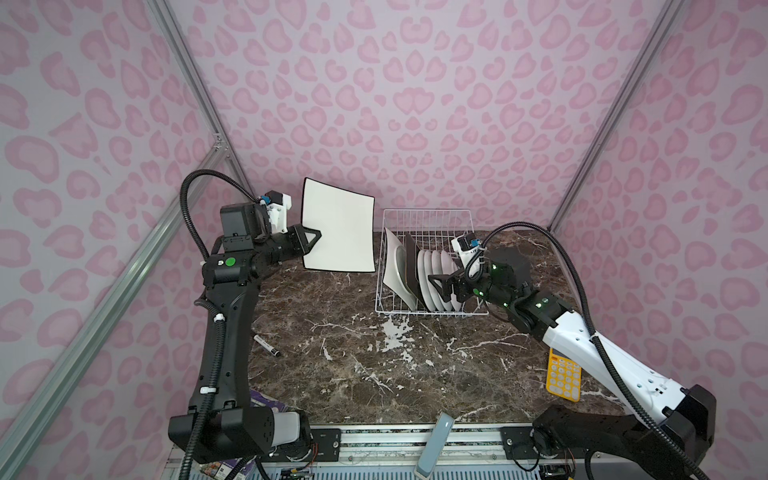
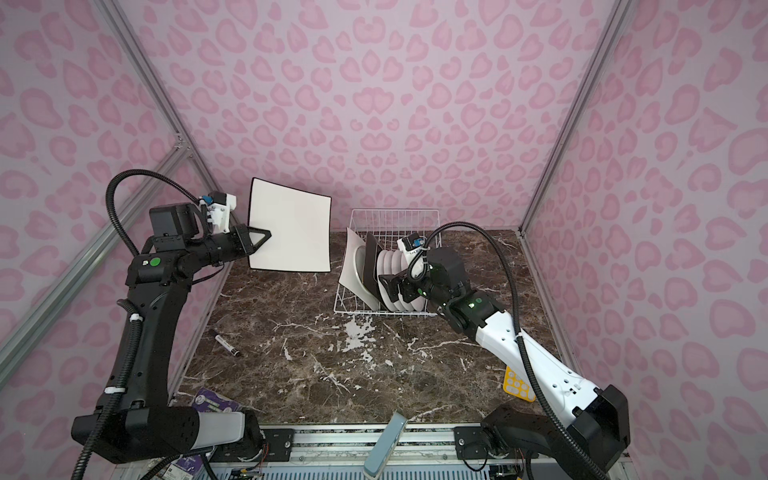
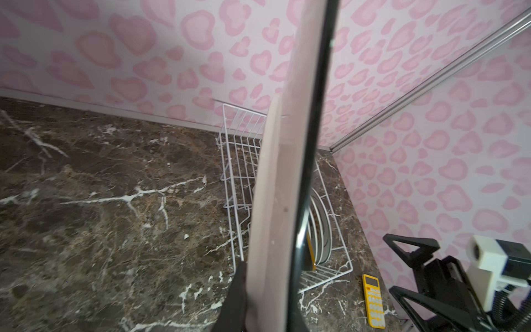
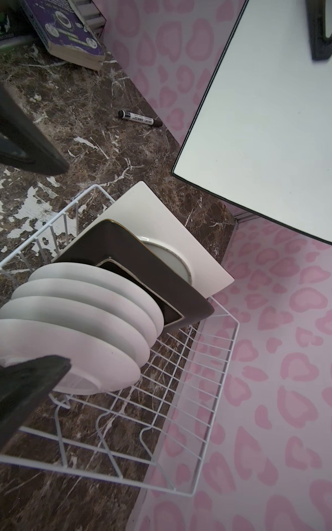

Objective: Unload the plates from the dish rack
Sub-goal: 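Carry the square white plate toward the table with the left gripper while the right releases, then lower the square white plate flat onto the table with the left gripper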

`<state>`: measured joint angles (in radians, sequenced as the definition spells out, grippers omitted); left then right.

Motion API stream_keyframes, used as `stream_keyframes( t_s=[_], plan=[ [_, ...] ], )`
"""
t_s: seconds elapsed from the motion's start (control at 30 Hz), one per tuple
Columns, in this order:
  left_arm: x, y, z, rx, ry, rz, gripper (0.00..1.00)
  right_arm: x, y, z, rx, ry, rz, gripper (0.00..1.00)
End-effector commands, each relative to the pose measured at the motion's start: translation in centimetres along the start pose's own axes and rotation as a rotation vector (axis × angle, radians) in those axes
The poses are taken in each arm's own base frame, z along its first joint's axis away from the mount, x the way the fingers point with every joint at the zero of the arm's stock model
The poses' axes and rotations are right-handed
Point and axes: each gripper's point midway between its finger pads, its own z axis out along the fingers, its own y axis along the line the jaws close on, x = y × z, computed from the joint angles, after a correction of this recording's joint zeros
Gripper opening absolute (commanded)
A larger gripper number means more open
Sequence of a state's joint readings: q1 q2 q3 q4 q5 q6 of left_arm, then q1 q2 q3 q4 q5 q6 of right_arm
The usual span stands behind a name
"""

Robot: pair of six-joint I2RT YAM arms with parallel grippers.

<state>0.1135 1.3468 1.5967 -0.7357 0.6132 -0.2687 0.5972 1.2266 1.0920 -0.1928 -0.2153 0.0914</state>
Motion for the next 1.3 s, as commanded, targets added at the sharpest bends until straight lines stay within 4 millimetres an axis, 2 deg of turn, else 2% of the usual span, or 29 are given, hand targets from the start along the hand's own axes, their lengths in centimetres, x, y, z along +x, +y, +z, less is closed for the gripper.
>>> stream_keyframes(
  t_s=[0.0,0.13,0.4,0.73,1.0,1.27],
  plan=[
    [-1.0,0.3,-1.0,-0.036,-0.038,0.088,0.04,0.8,-0.3,0.2,0.039,0.014,-0.055,0.99],
    [0.1,2.0,-0.7,-0.106,0.003,0.093,0.04,1.2,-0.1,0.3,0.035,0.018,-0.062,0.99],
    [0.9,5.4,0.5,-0.223,0.054,0.094,0.04,1.4,0.6,0.5,0.018,0.016,-0.074,0.99],
    [2.5,8.8,4.6,-0.228,0.148,0.059,0.04,2.1,2.1,1.1,-0.005,0.043,-0.102,0.99],
    [3.7,11.8,8.0,-0.231,0.204,0.028,0.04,2.3,2.5,1.0,0.004,0.036,-0.104,0.99],
    [4.7,14.2,11.0,-0.191,0.260,-0.039,0.04,2.4,2.7,1.8,0.013,0.056,-0.087,0.99]
  ],
)
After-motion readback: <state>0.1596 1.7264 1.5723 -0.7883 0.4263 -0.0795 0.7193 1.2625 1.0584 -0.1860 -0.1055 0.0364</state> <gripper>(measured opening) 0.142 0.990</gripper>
